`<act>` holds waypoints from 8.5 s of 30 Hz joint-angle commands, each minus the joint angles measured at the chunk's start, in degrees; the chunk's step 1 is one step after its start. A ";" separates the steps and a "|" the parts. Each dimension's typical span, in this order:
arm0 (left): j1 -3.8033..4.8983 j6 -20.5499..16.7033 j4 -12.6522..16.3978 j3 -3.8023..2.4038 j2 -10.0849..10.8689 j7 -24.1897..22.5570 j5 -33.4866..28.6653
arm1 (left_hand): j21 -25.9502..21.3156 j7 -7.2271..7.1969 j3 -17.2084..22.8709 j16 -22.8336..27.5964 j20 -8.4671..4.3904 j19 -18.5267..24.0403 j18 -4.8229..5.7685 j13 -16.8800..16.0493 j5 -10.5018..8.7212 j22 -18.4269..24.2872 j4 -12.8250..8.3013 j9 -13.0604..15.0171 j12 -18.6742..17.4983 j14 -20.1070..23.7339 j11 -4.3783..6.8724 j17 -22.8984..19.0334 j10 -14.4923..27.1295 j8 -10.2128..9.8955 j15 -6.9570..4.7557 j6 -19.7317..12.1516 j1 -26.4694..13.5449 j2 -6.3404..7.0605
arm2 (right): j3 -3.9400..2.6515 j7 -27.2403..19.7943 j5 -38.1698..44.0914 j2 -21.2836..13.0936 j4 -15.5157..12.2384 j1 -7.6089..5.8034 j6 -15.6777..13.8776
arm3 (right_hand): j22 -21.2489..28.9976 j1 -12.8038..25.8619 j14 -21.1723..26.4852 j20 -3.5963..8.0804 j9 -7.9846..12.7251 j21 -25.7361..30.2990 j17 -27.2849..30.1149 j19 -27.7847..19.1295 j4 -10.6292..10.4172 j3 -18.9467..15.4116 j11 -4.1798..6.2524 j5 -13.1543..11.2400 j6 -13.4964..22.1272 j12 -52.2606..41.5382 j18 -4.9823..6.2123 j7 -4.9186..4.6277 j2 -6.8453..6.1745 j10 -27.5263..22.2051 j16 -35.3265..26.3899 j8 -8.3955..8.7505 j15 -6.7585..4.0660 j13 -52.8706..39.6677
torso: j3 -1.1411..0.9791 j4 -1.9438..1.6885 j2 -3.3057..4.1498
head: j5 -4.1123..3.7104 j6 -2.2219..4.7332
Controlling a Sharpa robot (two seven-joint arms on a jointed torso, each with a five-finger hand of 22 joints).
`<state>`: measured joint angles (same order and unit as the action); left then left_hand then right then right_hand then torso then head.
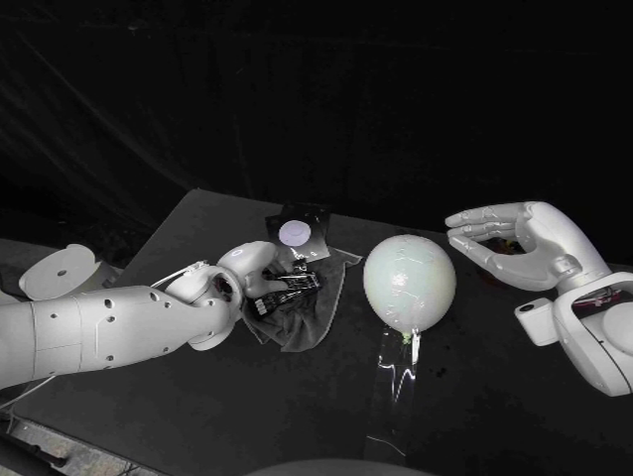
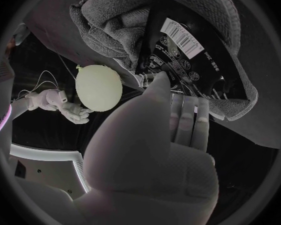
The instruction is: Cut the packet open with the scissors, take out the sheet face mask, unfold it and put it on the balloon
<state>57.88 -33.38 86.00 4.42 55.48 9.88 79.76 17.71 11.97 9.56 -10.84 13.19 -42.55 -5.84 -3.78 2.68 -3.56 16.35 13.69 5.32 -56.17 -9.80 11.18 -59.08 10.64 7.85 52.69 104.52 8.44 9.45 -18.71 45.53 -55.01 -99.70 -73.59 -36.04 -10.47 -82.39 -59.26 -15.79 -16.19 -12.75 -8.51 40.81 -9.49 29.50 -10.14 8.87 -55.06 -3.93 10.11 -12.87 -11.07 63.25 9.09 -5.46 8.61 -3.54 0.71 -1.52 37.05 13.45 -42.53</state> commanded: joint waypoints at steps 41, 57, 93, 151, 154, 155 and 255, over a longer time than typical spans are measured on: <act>0.48 1.68 4.54 -2.09 2.98 -7.03 -13.85 | 31.24 -4.53 10.38 -7.17 -3.25 5.83 -2.28 -0.15 0.07 -22.09 -3.67 2.85 -0.45 -12.26 5.90 7.47 -18.45 5.85 -6.11 12.52 -5.81 -2.33 | -0.02 -0.54 0.04 0.33 0.34 0.04 0.57 | 0.15 0.50 -0.04 -0.14 -0.09 0.35 -0.05 -0.42 0.12 0.53 0.32 0.24 -0.21 -0.05 0.50 -0.33 -0.03 0.28 -0.22 -0.26 -0.20 -0.08 | 0.04 0.00 -0.09 | -0.09 0.88; 10.00 10.60 6.44 -2.60 7.27 -5.47 -27.63 | 32.41 -4.54 12.58 -7.54 -2.78 7.34 -2.22 -0.22 0.07 -22.92 -3.88 3.90 -0.83 -11.96 5.91 8.42 -18.75 6.38 -6.09 11.97 -7.08 -1.73 | -0.02 -0.53 -0.96 1.55 1.78 0.04 0.67 | 0.21 0.62 -0.12 -0.14 -0.10 0.41 -0.07 -0.44 0.12 0.55 0.34 0.16 -0.26 -0.09 0.51 -0.31 -0.02 0.38 -0.21 -0.29 -0.22 -0.09 | -0.03 0.13 -0.14 | -0.24 2.43; 11.60 18.81 -0.65 -2.39 4.41 -33.70 -57.89 | 33.60 -3.74 14.53 -7.19 -1.65 11.51 -1.61 -0.18 0.06 -24.05 -6.53 5.84 -1.51 -9.31 5.12 9.85 -17.08 6.89 -5.37 9.71 -8.06 -1.38 | -0.11 2.39 -5.44 14.70 14.59 -1.87 5.49 | 0.45 1.67 -0.42 -0.09 -0.14 0.44 -0.19 -0.01 -0.15 0.75 0.32 -0.32 -0.27 -0.05 0.55 -0.32 0.52 0.59 -0.24 -0.37 -0.27 -0.08 | -0.01 -0.13 0.05 | -2.71 6.47; 11.47 11.33 -2.00 -1.85 0.65 -38.42 -48.15 | 35.05 -3.62 15.22 -7.96 -1.17 12.89 -1.81 -0.41 0.05 -25.00 -8.97 6.33 -1.11 -8.46 4.97 11.28 -16.74 7.14 -5.29 9.36 -9.03 -1.89 | -0.41 3.13 -19.19 33.78 28.93 -2.42 15.26 | 3.43 14.09 4.94 -0.82 0.65 3.14 -0.68 -1.84 -7.23 -19.44 -1.18 -6.15 2.24 -0.06 0.03 -1.73 2.97 -2.47 -2.37 0.64 1.35 -0.21 | -0.07 0.02 0.11 | -3.67 9.11; 11.44 10.87 -2.06 -1.85 0.64 -38.52 -48.46 | 35.12 -3.62 15.25 -8.00 -1.16 12.87 -1.85 -0.42 0.05 -25.04 -9.01 6.34 -1.09 -8.46 4.97 11.33 -16.76 7.15 -5.29 9.37 -9.08 -1.90 | -0.41 3.67 -18.76 33.66 28.86 -2.41 15.49 | 3.50 14.19 4.93 -0.81 0.61 3.14 -0.80 -1.75 -7.05 -20.45 -1.13 -6.14 2.14 -0.24 0.04 -1.68 3.68 -2.40 -2.21 0.52 1.32 -0.27 | -0.02 0.07 0.09 | -3.73 9.06; 11.43 10.76 -2.07 -1.85 0.63 -38.56 -48.58 | 35.20 -3.62 15.27 -8.04 -1.16 12.86 -1.87 -0.43 0.05 -25.08 -9.06 6.36 -1.08 -8.47 4.98 11.38 -16.78 7.17 -5.29 9.39 -9.15 -1.91 | -0.41 3.83 -18.63 33.63 28.83 -2.40 15.54 | 3.50 13.61 4.78 -0.79 0.56 3.07 -0.89 -1.58 -6.89 -20.58 -1.04 -6.14 1.97 -0.37 0.09 -1.59 4.02 -2.22 -2.06 0.40 1.25 -0.30 | -0.02 0.08 0.10 | -3.73 9.07; 11.31 22.19 -3.85 -0.78 -1.58 -28.49 -54.62 | -4.59 0.20 -14.83 -6.01 3.61 23.58 2.00 -0.51 0.04 -0.07 -0.54 4.98 6.46 20.61 -1.85 6.87 6.77 7.68 3.62 -5.81 -4.05 -4.33 | -0.43 3.44 25.05 28.24 24.02 -1.71 -7.04 | -13.54 6.00 -9.60 5.48 -9.33 -20.08 -12.10 2.08 13.28 4.63 6.49 -6.11 -4.27 -1.83 -0.14 5.53 8.92 17.48 5.52 -15.42 -5.72 -1.11 | -0.01 0.03 0.01 | -4.50 10.03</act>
<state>69.15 -14.40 82.11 3.70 53.95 -18.46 25.62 13.31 11.75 -5.18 -16.81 16.79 -19.35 -4.33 -4.25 2.66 -3.68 15.68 18.64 11.86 -35.72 -11.55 18.01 -52.60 18.43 11.35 47.18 100.72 3.92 9.08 -14.66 68.60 -26.75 -75.51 -75.30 -41.94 -24.18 -76.34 -68.48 -10.31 -20.50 -32.85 -20.67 43.09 3.53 34.09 -3.88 2.60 -59.16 -5.93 9.24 -7.75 -2.93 80.16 14.76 -20.80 2.85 -4.57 0.69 -1.50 37.08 9.00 -32.49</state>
